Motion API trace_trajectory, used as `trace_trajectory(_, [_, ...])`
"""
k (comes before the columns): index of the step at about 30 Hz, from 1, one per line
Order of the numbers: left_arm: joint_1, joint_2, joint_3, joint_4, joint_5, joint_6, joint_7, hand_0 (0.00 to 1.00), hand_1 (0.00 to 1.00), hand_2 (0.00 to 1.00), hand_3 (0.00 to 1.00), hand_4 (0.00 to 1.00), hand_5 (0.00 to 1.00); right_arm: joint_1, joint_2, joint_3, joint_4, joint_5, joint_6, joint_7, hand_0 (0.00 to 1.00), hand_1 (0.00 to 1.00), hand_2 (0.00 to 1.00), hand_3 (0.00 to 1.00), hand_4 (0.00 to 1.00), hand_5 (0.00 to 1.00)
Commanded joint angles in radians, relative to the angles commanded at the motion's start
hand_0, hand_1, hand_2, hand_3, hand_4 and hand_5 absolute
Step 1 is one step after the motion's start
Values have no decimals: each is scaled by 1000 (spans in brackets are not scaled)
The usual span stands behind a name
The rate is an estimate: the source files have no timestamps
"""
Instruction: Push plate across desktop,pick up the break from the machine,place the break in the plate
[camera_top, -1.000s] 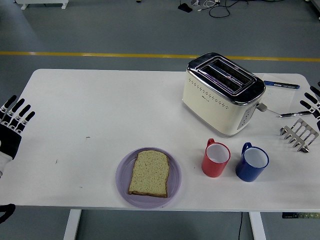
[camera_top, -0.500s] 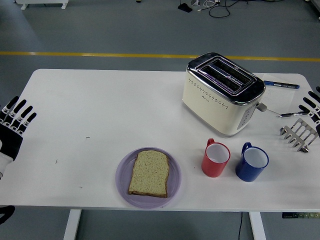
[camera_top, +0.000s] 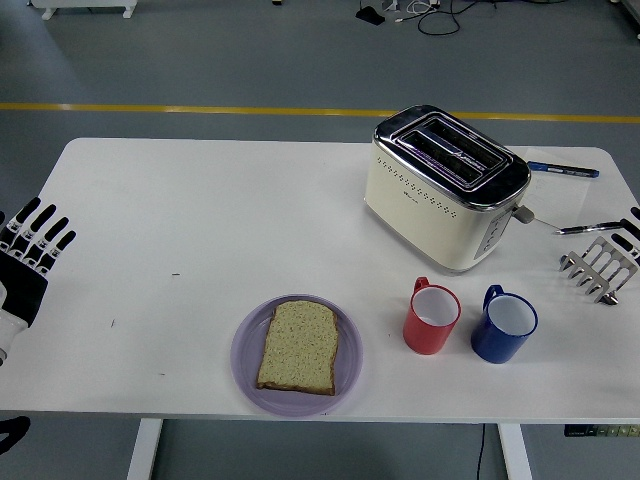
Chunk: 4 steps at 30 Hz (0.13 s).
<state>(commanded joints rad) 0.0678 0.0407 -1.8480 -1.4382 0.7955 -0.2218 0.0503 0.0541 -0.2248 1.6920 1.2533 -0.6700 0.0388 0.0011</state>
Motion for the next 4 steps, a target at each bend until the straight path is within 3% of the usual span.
trace_trajectory(4, [7, 3, 0, -2, 2, -3, 3, 826, 840, 870, 824, 538, 998, -9, 4, 6, -5, 1, -1, 0, 720, 699, 722, 726, 504, 609])
